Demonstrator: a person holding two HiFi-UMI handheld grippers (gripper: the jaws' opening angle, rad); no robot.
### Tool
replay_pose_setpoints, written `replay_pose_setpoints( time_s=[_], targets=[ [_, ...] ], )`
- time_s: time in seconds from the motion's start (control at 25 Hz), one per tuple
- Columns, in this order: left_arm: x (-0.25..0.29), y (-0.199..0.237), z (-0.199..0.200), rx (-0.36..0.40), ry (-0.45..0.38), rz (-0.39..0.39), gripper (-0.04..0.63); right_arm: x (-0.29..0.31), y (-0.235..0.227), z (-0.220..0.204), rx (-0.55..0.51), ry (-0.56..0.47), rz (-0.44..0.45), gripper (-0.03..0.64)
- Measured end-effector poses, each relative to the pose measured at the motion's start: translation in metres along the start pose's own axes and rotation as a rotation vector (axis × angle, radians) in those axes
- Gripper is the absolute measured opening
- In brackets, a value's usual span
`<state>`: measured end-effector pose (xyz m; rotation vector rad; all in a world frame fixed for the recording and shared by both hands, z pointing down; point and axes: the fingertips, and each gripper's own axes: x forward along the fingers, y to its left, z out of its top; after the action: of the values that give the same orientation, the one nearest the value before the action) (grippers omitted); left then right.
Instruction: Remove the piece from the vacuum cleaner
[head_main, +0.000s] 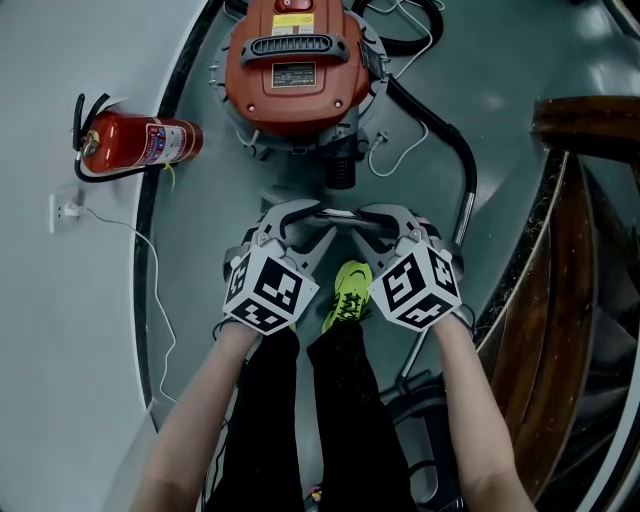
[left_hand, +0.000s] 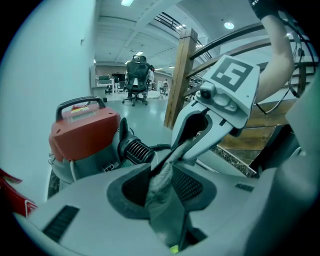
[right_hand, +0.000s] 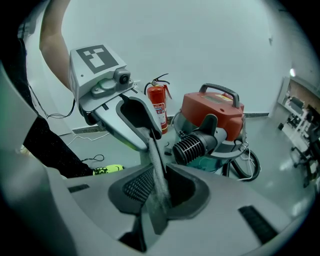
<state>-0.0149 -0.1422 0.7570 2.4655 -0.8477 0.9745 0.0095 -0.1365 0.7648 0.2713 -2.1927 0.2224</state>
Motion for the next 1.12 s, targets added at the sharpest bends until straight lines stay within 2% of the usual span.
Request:
replay_pose_setpoints(
  time_s=[0.56, 1.12],
  targets=[
    [-0.023, -0.044, -0.031, -0.026, 0.021, -0.004, 0.137, -0.005, 0.056, -0.015, 0.004, 0.008, 0.026, 0.081],
    [-0.001, -0.064, -0.077, -0.008, 0.06, -0.047, 0.137, 0.026, 0.08, -0.052, 0.069, 0.016, 0.015, 0.084]
  ],
)
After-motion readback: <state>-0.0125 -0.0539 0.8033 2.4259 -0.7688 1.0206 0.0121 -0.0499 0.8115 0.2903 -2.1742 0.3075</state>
